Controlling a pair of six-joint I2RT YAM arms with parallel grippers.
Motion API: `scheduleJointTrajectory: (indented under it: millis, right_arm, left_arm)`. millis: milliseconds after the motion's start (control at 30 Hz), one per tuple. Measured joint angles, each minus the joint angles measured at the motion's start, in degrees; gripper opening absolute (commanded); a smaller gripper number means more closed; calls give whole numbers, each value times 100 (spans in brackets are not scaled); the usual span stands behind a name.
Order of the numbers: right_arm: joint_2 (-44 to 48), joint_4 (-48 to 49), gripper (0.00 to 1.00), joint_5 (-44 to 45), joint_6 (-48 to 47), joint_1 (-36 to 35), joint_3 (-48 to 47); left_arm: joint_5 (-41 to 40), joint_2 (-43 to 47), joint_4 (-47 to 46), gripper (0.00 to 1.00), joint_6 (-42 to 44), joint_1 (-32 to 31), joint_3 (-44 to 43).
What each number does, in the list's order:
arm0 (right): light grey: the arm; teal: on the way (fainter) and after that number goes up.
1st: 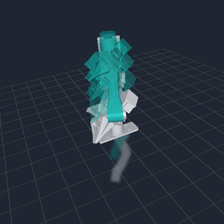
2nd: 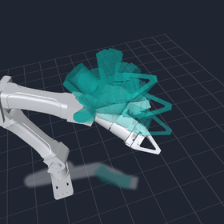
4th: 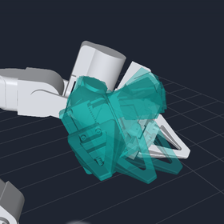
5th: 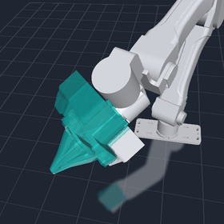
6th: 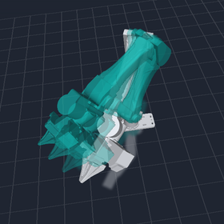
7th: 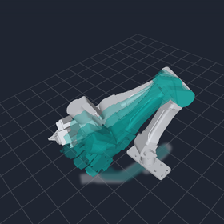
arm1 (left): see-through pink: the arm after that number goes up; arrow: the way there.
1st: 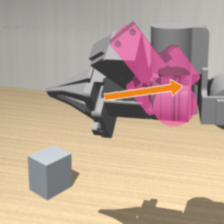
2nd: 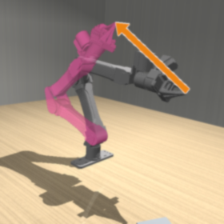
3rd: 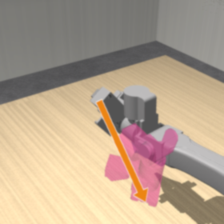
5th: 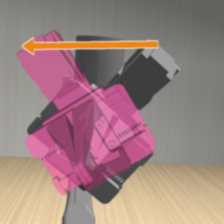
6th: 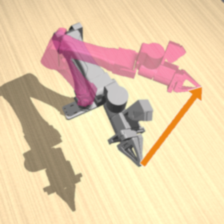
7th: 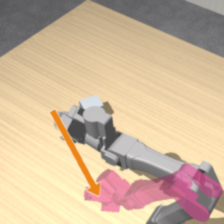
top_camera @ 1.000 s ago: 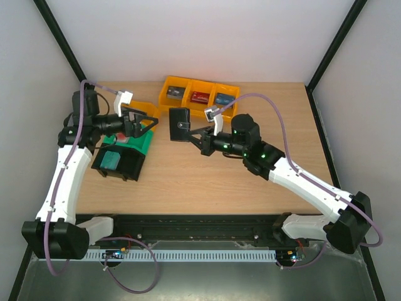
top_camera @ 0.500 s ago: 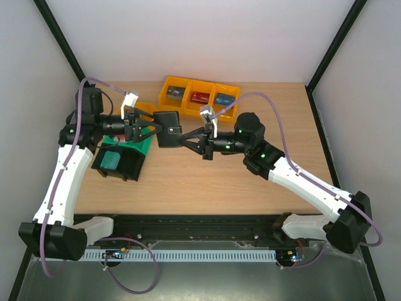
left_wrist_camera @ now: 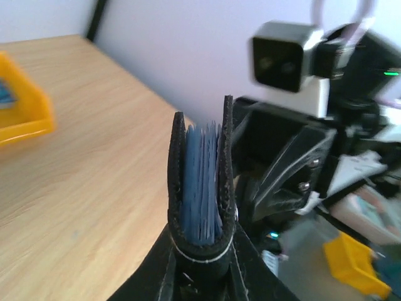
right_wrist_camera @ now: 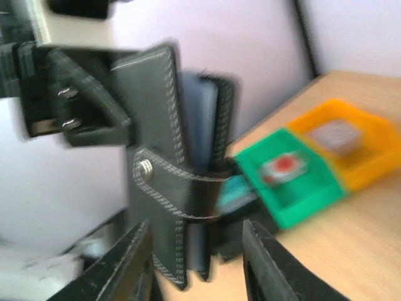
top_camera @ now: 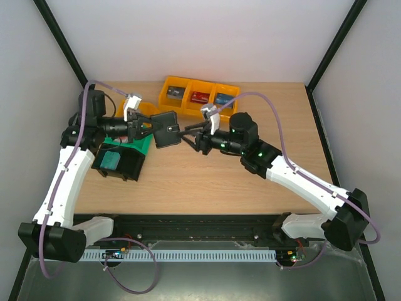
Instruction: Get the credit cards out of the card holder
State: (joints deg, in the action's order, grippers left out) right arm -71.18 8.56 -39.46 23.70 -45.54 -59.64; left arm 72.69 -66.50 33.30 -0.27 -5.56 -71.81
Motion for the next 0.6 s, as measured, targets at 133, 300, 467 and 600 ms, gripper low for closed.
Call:
scheduleJointTrajectory:
  millis: [133, 300, 467, 600]
  right_arm:
    - [-17, -693, 39, 1784, -72, 22, -264]
    - [-505, -1185, 35, 3241, -129, -369, -1095]
    - [-1067, -1228, 38, 3744, -22, -767, -1377]
    - [-1515, -1235, 38, 3845, 122, -887, -1451]
  left_arm:
    - [-1370, 74, -240, 2, -404, -9, 299]
    - [-2474, 59, -588, 2, -907, -13, 702]
    - [-2586, 42, -752, 2, -1209, -4, 922]
    - [-2664, 39, -859, 2, -1283, -4, 922]
